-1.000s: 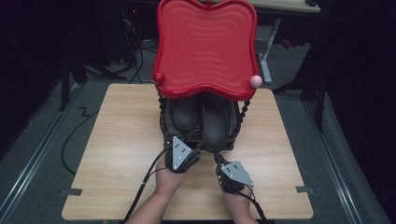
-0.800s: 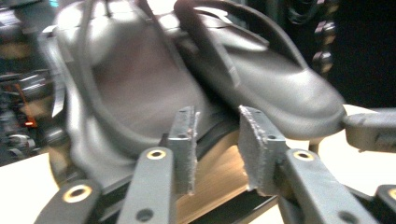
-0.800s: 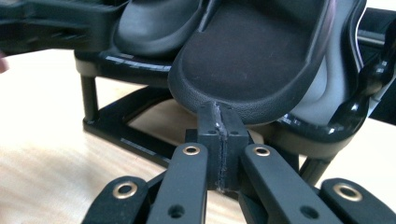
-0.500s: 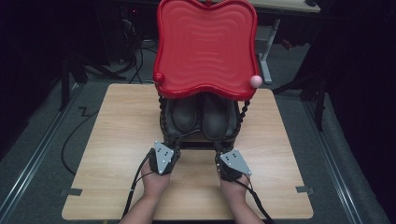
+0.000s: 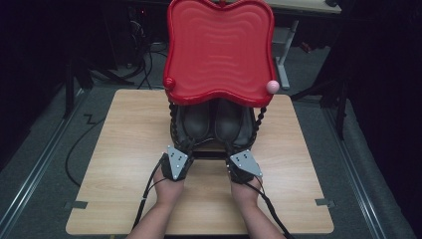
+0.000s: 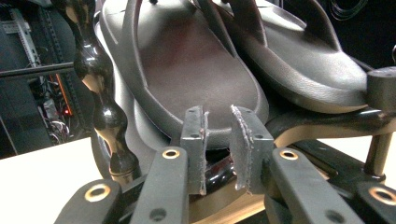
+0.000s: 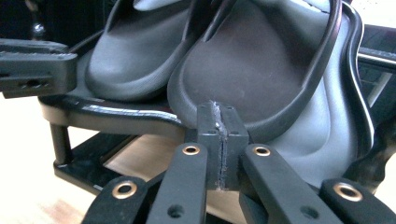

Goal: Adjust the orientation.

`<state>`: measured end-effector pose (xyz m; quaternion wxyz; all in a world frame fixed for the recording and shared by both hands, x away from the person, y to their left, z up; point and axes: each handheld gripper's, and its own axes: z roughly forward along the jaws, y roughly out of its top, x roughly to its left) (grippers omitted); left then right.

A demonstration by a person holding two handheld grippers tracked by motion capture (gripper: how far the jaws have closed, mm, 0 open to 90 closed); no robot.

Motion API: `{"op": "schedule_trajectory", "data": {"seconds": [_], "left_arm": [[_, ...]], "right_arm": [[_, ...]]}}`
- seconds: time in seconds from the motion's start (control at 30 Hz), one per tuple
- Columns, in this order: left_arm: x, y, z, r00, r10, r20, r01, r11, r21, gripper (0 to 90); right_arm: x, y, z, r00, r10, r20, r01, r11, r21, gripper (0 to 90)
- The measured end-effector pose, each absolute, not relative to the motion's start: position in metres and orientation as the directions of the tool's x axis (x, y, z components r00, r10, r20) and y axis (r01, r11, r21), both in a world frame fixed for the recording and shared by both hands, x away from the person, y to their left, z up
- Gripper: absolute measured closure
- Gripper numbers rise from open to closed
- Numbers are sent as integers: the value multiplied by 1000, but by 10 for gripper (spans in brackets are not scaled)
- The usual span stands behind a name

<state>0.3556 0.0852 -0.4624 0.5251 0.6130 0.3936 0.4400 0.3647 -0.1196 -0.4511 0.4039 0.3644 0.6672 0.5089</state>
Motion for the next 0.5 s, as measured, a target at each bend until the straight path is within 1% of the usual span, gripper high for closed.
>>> {"op": "schedule_trajectory", "data": {"seconds": [0.33, 0.5], "left_arm": [[362, 85, -466, 281, 951, 130, 16, -140, 990, 756], [366, 85, -467, 276, 954, 121, 12, -129, 992, 771]], "right_arm": [[376, -125, -449, -367, 919, -147, 97, 195, 976, 895], [379, -126, -448, -367, 915, -170, 88, 215, 973, 899]]}}
